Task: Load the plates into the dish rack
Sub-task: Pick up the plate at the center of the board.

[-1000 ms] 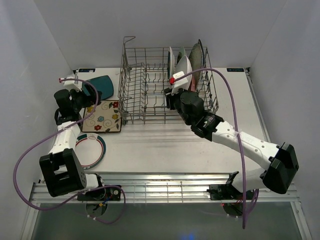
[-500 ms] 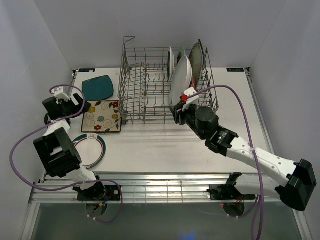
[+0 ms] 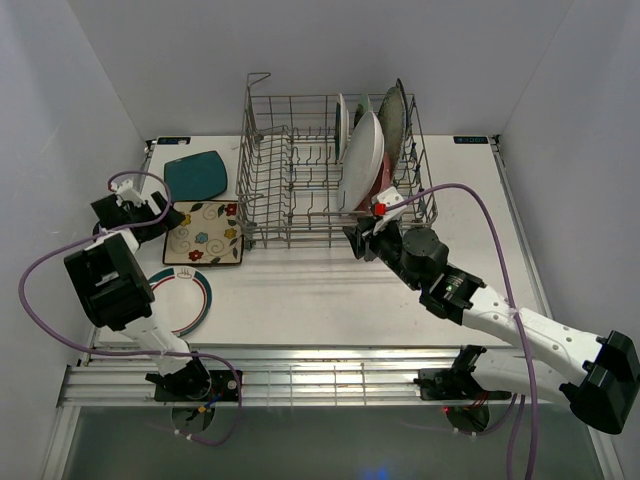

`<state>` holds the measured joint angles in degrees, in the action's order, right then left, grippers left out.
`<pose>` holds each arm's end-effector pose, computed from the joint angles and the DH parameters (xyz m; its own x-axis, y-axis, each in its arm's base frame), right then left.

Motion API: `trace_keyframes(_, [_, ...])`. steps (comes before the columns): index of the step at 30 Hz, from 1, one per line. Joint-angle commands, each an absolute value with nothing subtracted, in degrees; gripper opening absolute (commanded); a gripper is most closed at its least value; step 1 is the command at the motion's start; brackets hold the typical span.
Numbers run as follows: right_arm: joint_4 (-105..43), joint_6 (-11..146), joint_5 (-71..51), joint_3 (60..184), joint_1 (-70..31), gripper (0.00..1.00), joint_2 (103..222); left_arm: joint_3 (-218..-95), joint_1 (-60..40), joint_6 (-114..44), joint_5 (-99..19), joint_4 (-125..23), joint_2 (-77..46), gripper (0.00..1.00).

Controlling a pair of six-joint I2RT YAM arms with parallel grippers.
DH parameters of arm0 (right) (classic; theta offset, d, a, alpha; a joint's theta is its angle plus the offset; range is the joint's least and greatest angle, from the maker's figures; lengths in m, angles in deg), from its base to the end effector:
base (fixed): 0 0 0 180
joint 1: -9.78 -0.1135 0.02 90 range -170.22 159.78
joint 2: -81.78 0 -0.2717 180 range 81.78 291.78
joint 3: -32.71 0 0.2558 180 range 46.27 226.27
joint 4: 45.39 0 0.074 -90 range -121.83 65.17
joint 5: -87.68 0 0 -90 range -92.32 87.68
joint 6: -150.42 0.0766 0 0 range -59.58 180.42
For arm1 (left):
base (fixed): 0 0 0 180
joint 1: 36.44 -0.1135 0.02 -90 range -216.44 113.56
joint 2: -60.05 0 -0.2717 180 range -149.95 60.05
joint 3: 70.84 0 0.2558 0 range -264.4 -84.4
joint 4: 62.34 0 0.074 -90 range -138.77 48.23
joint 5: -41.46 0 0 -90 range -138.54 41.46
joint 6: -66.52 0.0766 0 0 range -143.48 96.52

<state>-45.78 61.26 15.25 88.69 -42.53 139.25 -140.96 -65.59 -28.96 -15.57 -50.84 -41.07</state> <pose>0.1874 0.2048 0.3331 -0.0201 -0.0031 -0.9998 -0.5697 0.8218 0.0089 0.3641 0.1553 0.1549 -0.5818 -0.4162 -0.6988 -0.1143 0.8925 -0.4364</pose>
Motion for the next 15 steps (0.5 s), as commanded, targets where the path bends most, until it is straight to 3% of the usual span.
trace_keyframes(1, [-49.75, 61.83, 14.12, 88.29, -42.69, 0.48, 138.21, -143.90, -66.15, -27.26, -16.02, -49.12, -42.16, 0.98])
trace_keyframes(15, [-50.02, 62.44, 11.84, 87.67, -42.69, 0.49, 137.94, -147.24, -72.39, -25.24, 3.31, -46.05, -48.76, 0.98])
